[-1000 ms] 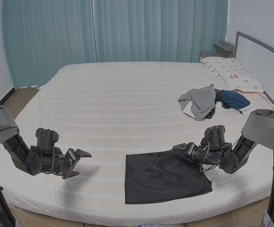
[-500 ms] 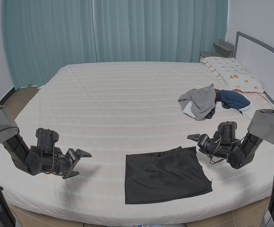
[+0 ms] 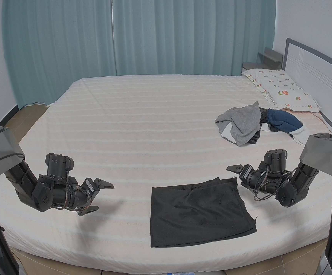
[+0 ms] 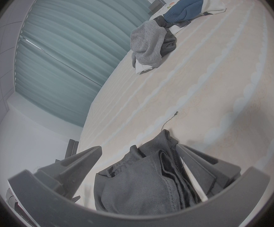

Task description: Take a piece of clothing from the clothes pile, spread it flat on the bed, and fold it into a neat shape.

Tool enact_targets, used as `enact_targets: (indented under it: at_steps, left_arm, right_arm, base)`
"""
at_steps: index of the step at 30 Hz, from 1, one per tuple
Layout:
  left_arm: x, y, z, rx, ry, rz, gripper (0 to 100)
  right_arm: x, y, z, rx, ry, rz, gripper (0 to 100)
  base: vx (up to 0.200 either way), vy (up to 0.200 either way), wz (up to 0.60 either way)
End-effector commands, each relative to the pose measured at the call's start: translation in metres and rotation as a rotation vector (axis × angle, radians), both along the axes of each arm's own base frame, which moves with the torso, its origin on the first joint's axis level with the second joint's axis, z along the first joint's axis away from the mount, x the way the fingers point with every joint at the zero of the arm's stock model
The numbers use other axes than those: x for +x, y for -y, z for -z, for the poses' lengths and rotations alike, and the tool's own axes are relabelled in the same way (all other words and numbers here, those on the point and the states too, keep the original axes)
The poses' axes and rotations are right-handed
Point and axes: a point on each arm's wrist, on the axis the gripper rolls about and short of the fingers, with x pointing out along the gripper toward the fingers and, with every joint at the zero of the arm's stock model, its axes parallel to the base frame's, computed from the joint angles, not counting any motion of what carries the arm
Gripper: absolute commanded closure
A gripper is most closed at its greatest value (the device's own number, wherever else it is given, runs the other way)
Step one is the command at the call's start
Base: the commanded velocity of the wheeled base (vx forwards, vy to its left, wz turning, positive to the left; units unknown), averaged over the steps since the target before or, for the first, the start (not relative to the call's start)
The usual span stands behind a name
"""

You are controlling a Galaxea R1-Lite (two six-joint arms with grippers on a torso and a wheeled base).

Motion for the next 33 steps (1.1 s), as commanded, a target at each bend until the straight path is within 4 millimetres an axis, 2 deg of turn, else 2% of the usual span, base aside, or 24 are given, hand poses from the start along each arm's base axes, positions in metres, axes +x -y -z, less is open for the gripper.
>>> enact_targets:
  at_steps: [1, 7, 10, 13, 15, 21, 25, 30, 33]
  left_arm:
    - [-0.002, 0.003, -0.002, -0.001, 0.003, 0.008, 0]
    - [-0.002, 0.009, -0.004, 0.001, 0.011, 0.029, 0]
    - [0.005, 0.018, -0.006, 0.024, 0.038, 0.034, 0]
    - [0.022, 0.041, 0.003, 0.113, 0.066, 0.01, 0]
    - [0.033, 0.055, 0.01, 0.162, 0.086, -0.008, 0]
    - [0.058, 0.081, 0.021, 0.178, 0.134, 0.02, 0]
    - [0.069, 0.095, 0.032, 0.192, 0.153, 0.03, 0]
    - [0.086, 0.107, 0.035, 0.192, 0.193, 0.026, 0]
    - [0.086, 0.112, 0.039, 0.217, 0.195, 0.038, 0]
  right_arm:
    - [-0.002, -0.001, 0.001, 0.001, 0.0, -0.006, 0]
    - [-0.009, -0.004, 0.003, 0.012, -0.001, -0.044, 0]
    - [-0.011, -0.008, 0.004, -0.003, 0.004, -0.086, 0]
    - [-0.008, -0.012, 0.004, -0.021, 0.032, -0.137, 0]
    - [-0.004, -0.022, -0.001, -0.013, 0.061, -0.168, 0]
    - [-0.004, -0.048, -0.004, -0.007, 0.089, -0.23, 0]
    - [-0.004, -0.047, 0.005, -0.018, 0.07, -0.229, 0]
    - [0.0, -0.036, 0.0, -0.017, 0.094, -0.196, 0]
    - [0.001, -0.036, 0.003, -0.019, 0.09, -0.193, 0]
  base:
    - [0.0, -0.2, 0.0]
    - [0.0, -0.033, 0.0]
    - [0.0, 0.0, 0.0]
    - [0.0, 0.0, 0.0]
    - [0.0, 0.0, 0.0]
    - [0.0, 0.0, 0.0]
    - [0.0, 0.0, 0.0]
    - [0.0, 0.0, 0.0]
    - [0.0, 0.0, 0.0]
